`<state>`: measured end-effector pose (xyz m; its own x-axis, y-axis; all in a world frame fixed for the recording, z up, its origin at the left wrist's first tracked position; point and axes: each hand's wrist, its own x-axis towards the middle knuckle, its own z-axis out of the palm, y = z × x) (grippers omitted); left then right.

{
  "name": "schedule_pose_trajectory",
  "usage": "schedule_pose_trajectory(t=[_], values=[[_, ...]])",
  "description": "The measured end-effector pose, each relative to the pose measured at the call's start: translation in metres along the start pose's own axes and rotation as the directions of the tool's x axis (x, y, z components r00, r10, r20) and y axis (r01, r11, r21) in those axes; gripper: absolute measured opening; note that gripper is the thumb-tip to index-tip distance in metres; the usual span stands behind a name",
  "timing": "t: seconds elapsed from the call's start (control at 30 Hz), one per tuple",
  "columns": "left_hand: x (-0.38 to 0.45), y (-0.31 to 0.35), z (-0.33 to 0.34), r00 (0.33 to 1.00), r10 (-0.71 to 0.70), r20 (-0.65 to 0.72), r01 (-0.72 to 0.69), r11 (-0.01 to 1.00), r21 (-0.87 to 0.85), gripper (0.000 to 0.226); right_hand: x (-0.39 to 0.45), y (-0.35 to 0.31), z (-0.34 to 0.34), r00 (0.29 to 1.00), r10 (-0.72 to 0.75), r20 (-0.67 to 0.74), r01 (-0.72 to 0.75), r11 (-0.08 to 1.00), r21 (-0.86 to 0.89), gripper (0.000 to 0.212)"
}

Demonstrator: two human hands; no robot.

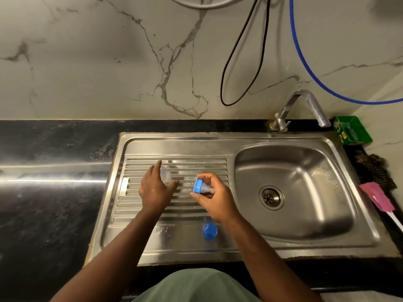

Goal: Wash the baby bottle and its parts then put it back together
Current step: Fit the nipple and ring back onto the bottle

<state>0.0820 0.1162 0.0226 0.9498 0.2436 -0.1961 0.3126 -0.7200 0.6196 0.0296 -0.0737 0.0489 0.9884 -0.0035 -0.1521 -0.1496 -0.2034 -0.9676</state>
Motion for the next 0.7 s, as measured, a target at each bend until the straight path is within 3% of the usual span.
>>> schedule_pose_trajectory(t=[0.2, 0.27, 0.33, 0.43, 0.6, 0.7], values=[[-0.007, 0.011, -0.014, 0.999, 0.004, 0.052, 0.009, 0.967, -0.256, 0.063, -0.003, 0.001, -0.010, 1.000, -0.017, -0.019, 0.018, 0.998, 0.062, 0.045], [-0.014, 0.019, -0.023, 0.985, -0.026, 0.168, 0.114, 0.834, -0.540, 0.050, -0.005, 0.003, -0.017, 1.000, -0.018, -0.026, 0.020, 0.998, 0.055, 0.047], [-0.023, 0.024, -0.031, 0.942, -0.017, 0.336, 0.275, 0.612, -0.742, 0.041, -0.008, 0.005, -0.026, 1.000, -0.007, -0.021, 0.008, 0.998, 0.059, 0.048], [-0.042, 0.027, -0.037, 0.870, 0.089, 0.485, 0.391, 0.473, -0.789, 0.037, -0.014, 0.005, -0.035, 0.999, -0.017, 0.030, 0.016, 0.998, 0.055, 0.051], [-0.063, 0.024, -0.037, 0.827, 0.169, 0.536, 0.417, 0.454, -0.787, 0.037, -0.026, -0.004, -0.043, 0.979, -0.174, 0.106, 0.181, 0.982, -0.062, 0.051], [-0.071, 0.026, -0.038, 0.825, 0.174, 0.538, 0.400, 0.492, -0.773, 0.038, -0.032, -0.008, -0.045, 0.967, -0.221, 0.124, 0.230, 0.971, -0.066, 0.049]])
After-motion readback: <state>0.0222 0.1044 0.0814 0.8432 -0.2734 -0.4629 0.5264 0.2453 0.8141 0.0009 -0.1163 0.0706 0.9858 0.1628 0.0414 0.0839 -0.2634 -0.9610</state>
